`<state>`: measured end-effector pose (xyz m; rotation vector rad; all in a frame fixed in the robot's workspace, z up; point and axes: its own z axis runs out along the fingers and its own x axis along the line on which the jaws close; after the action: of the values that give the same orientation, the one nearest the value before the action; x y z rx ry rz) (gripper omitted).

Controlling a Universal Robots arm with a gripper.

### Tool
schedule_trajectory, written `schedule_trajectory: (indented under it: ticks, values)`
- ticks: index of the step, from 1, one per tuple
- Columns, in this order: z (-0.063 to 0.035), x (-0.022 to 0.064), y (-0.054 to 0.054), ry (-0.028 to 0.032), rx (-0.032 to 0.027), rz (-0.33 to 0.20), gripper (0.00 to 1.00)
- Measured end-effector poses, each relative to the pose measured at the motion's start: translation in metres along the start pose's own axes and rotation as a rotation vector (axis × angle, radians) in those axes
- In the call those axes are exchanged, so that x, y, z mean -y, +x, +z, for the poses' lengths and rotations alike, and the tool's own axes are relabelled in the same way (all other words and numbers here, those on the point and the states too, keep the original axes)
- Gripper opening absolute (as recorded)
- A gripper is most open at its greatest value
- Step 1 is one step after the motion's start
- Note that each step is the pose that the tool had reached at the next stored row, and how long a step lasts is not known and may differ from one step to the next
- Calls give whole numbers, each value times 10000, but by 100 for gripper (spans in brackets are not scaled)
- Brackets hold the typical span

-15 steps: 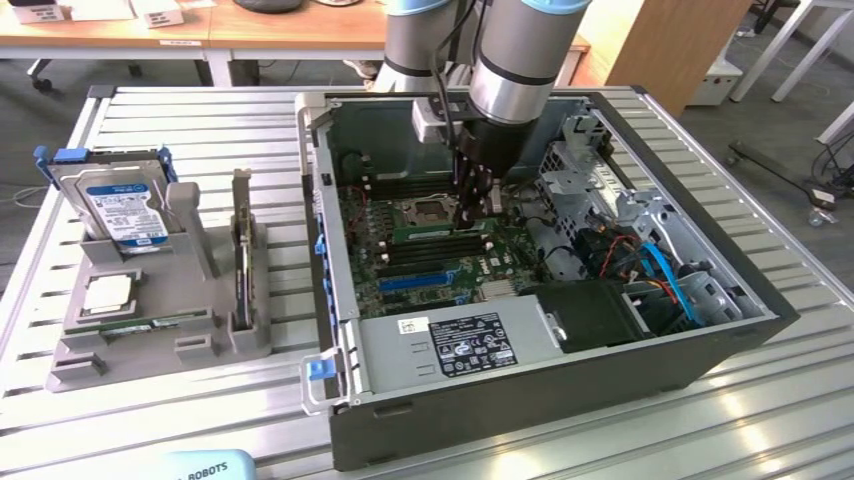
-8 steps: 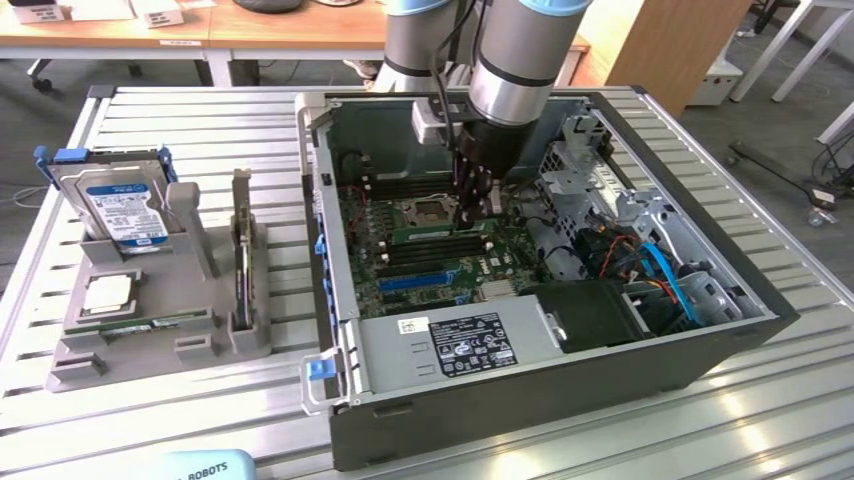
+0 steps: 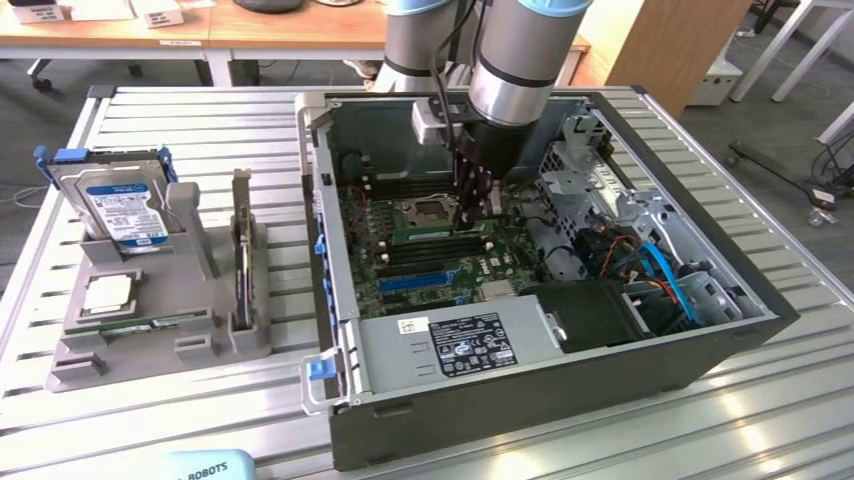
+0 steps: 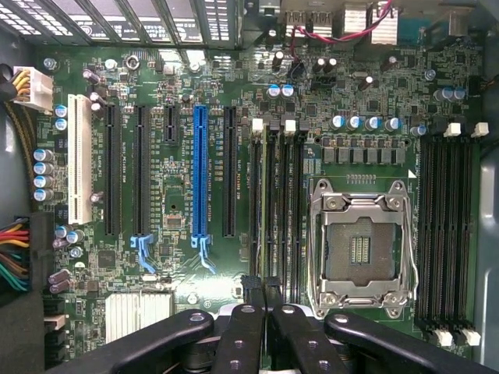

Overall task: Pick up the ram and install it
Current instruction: 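Insert the ram into the slot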

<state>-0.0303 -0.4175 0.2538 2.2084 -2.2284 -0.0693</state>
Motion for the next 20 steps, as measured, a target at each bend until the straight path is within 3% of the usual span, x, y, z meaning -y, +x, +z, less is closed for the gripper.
schedule_trajectory:
  ticks: [20]
  values:
    - [43, 2, 18, -2, -4, -2, 12]
